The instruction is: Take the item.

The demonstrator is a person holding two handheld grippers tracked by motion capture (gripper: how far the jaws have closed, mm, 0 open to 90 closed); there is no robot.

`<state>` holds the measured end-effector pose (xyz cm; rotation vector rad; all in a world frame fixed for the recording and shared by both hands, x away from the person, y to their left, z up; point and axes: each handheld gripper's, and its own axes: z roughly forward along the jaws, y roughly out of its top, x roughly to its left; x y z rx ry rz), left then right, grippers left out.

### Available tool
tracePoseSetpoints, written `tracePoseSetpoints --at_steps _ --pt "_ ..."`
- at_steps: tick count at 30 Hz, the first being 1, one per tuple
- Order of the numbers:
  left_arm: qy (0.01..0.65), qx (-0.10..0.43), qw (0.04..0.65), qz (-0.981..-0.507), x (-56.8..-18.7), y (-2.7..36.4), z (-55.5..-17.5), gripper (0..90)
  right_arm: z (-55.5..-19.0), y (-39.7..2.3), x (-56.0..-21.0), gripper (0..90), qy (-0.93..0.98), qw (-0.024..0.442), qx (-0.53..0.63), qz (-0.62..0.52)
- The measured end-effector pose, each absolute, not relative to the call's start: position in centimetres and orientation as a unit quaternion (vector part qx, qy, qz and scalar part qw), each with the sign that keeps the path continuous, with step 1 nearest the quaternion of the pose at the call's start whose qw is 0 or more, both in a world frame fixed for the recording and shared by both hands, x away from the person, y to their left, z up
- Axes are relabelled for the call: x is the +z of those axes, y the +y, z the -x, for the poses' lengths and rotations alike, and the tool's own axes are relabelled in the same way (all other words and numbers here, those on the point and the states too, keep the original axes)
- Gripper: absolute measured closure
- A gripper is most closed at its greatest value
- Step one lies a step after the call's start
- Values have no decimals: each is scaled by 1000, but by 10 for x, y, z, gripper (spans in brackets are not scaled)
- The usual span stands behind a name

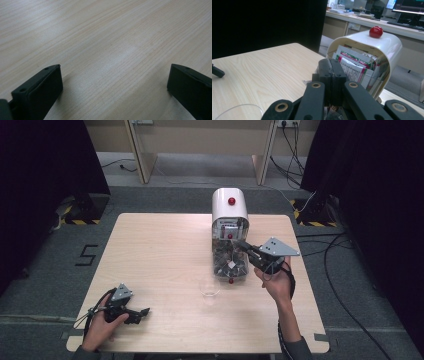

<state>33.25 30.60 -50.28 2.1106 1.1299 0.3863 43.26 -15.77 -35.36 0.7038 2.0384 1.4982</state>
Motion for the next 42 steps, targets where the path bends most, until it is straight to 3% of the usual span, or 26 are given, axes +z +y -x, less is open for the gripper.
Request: tracePoseSetpoints --at_steps 25,42 --pt "436 149 351 -815 -503 306 -332 0 -408 -143 -331 900 742 240 589 -212" --pt "436 149 351 -815 -503 306 -332 0 -393 -121 -331 900 759 200 593 -181"
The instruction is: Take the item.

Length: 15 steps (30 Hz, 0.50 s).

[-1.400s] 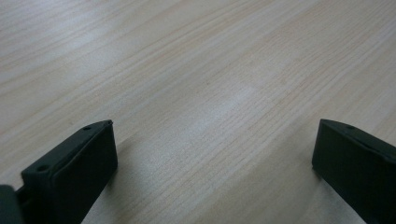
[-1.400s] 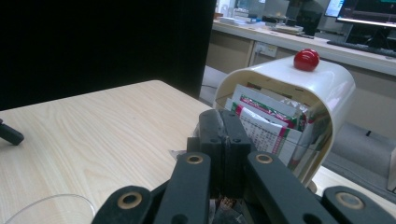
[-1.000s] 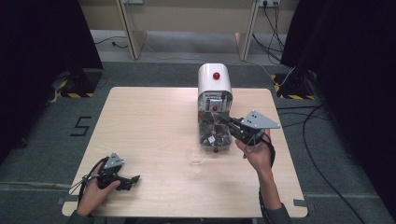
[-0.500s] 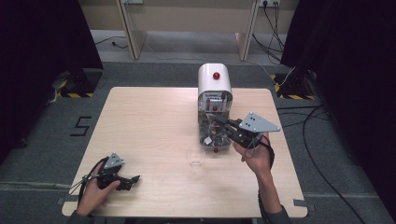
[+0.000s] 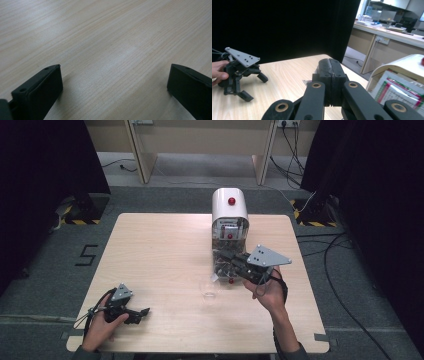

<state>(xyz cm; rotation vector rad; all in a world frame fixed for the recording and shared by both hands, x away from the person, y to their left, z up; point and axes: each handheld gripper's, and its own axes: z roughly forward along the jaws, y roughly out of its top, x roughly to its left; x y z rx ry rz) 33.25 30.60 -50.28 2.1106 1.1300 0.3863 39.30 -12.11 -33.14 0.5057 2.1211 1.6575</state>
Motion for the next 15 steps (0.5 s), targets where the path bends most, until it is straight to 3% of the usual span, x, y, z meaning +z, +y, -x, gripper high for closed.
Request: tracePoseSetpoints --at_steps 15 --pt "436 149 351 -815 -503 306 -332 0 -387 -109 -350 900 787 171 566 -175"
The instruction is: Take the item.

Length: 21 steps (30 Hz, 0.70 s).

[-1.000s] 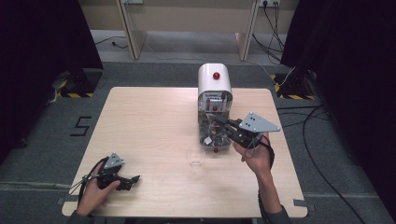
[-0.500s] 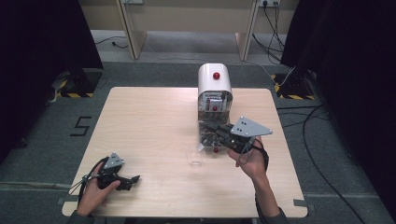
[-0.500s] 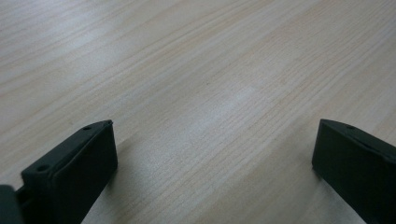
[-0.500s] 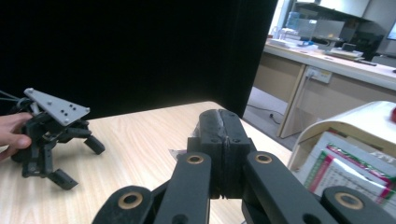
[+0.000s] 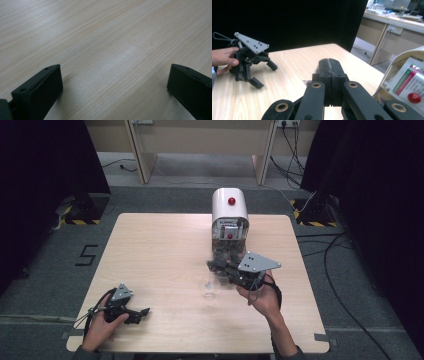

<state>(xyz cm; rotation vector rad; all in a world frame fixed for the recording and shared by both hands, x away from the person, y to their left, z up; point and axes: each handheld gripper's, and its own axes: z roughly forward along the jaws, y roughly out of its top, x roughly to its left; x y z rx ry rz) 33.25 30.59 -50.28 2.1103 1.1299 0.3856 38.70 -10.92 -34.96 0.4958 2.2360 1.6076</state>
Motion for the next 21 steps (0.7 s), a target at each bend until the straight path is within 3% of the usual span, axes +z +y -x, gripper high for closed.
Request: tracePoseSetpoints --at_steps 21 --pt "436 149 351 -815 -503 306 -332 0 -391 -99 -380 900 818 138 529 -178"
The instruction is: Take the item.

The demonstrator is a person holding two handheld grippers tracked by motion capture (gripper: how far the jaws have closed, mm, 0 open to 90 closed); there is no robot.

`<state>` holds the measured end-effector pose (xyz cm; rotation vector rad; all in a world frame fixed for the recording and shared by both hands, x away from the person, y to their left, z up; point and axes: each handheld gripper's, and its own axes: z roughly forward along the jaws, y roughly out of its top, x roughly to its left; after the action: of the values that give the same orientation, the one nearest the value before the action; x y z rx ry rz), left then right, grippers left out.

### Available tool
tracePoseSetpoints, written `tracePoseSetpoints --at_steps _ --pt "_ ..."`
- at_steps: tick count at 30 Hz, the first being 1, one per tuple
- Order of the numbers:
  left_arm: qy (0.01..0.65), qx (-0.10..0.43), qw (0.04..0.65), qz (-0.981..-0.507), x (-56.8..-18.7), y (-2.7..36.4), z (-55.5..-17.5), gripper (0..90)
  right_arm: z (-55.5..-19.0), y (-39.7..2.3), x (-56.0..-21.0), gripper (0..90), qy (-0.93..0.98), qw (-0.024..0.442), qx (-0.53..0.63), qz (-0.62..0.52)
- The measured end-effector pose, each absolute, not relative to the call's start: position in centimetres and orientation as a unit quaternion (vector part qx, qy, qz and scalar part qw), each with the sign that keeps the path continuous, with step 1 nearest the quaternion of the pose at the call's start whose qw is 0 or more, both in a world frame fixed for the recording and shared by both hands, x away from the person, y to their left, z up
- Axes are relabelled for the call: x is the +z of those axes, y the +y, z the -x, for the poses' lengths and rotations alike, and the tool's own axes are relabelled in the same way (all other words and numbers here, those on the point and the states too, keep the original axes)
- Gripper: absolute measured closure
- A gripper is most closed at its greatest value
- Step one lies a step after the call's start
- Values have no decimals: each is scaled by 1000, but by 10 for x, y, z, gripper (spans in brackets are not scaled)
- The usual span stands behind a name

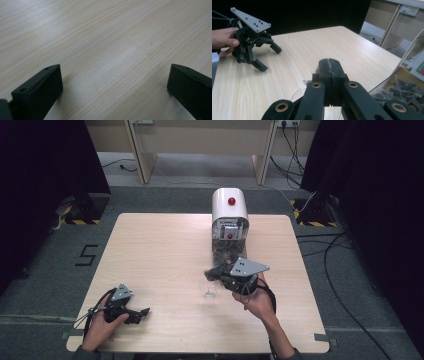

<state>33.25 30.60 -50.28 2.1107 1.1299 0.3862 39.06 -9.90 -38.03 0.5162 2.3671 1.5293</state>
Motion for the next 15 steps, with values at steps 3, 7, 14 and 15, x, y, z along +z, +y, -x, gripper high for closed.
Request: tracePoseSetpoints --at_steps 3,7,14,15 --pt "436 149 351 -815 -503 306 -332 0 -391 -98 -382 900 821 136 525 -179" --pt "436 149 351 -815 -503 306 -332 0 -393 -97 -387 900 829 130 515 -176" --pt "436 149 351 -815 -503 306 -332 0 -393 -94 -391 900 837 120 505 -174" --pt "436 149 351 -815 -503 306 -332 0 -393 -94 -392 900 838 120 504 -174"
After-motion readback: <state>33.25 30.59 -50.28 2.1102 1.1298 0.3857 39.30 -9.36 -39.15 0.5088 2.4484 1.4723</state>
